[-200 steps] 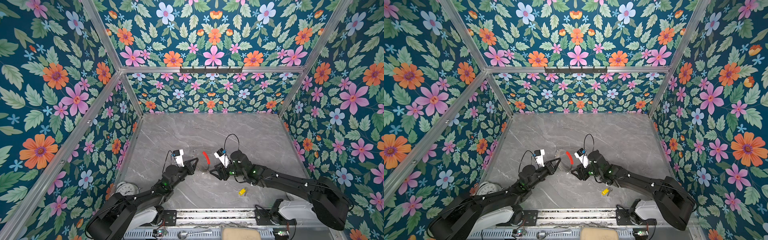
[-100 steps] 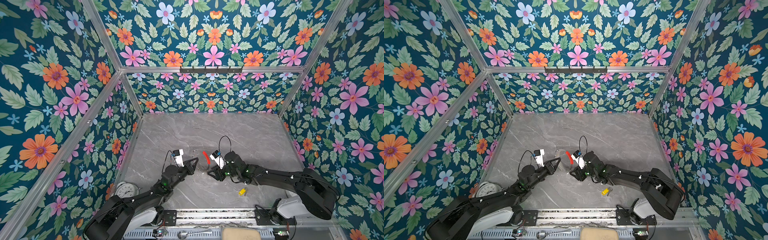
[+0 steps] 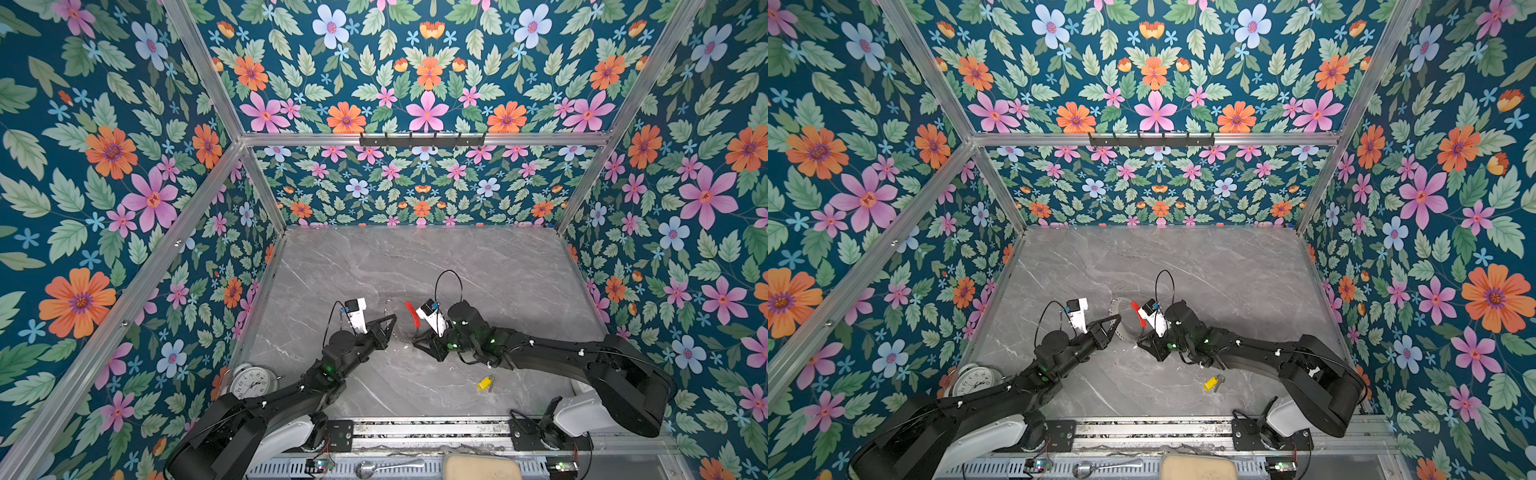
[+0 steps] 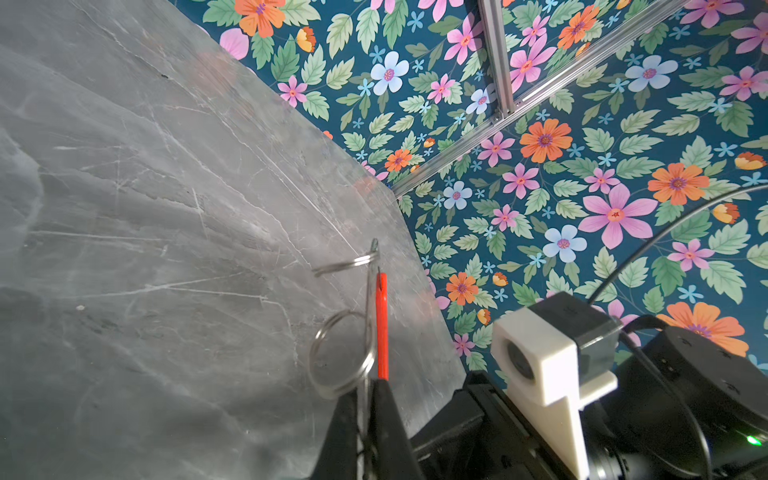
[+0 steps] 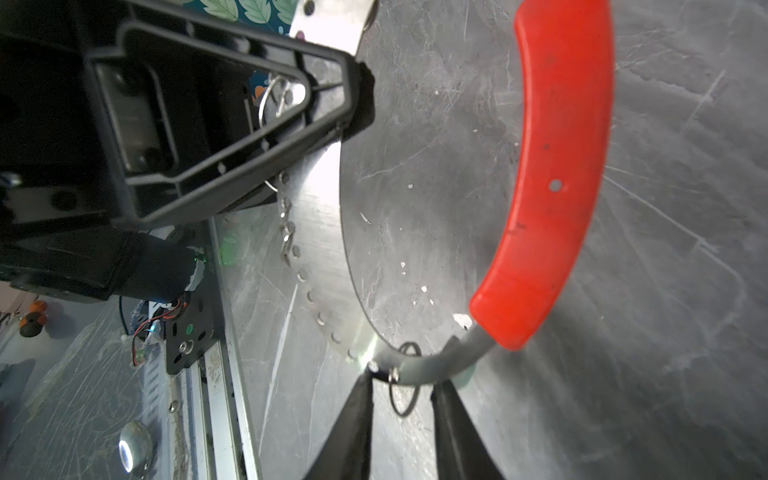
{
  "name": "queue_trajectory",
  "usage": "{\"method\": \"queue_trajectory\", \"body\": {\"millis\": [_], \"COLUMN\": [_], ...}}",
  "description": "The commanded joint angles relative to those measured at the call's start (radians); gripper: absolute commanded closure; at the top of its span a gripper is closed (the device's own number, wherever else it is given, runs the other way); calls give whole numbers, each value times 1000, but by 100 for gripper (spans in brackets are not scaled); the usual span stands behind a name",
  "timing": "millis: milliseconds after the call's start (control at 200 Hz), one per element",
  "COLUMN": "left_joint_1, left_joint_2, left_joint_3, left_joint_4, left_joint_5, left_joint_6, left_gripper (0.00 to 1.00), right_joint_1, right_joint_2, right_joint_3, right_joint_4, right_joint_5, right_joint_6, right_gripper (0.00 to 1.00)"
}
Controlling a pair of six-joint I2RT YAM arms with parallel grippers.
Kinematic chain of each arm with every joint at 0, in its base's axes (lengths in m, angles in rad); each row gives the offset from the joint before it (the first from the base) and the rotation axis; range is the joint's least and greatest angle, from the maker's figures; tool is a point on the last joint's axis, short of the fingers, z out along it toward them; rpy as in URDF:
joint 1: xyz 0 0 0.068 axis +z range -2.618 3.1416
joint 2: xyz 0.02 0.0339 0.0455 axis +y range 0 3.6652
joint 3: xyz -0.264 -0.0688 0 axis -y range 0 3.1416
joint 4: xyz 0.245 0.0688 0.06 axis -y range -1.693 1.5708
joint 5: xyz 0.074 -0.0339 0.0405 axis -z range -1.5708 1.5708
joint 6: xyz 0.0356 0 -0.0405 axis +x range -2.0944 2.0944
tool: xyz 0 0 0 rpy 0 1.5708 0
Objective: Remove the keys from the keyring
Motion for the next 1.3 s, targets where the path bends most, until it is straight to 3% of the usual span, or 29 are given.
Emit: {"method": "queue_trajectory", "body": {"millis": [0, 410, 885, 1295], "left_joint_1": [0, 1, 0, 0], "left_joint_2": [-10, -19, -19, -24], "left_joint_3": [6, 11, 14, 21], "left_joint_4": [31, 32, 33, -8], "left_joint_5": [5, 6, 9, -20], "left_joint_6": [-19, -31, -33, -66], "left_gripper": [100, 100, 100, 100], "right_joint_1": [1, 11, 16, 23], "right_joint_2": [2, 9, -3, -99], "right_joint_3": [4, 7, 4, -2], "right_joint_4": [31, 23, 6, -54], "right_joint_5": [3, 22, 50, 63], "right_joint_6": [-9, -21, -39, -58], "right_gripper": [75, 74, 100, 100]}}
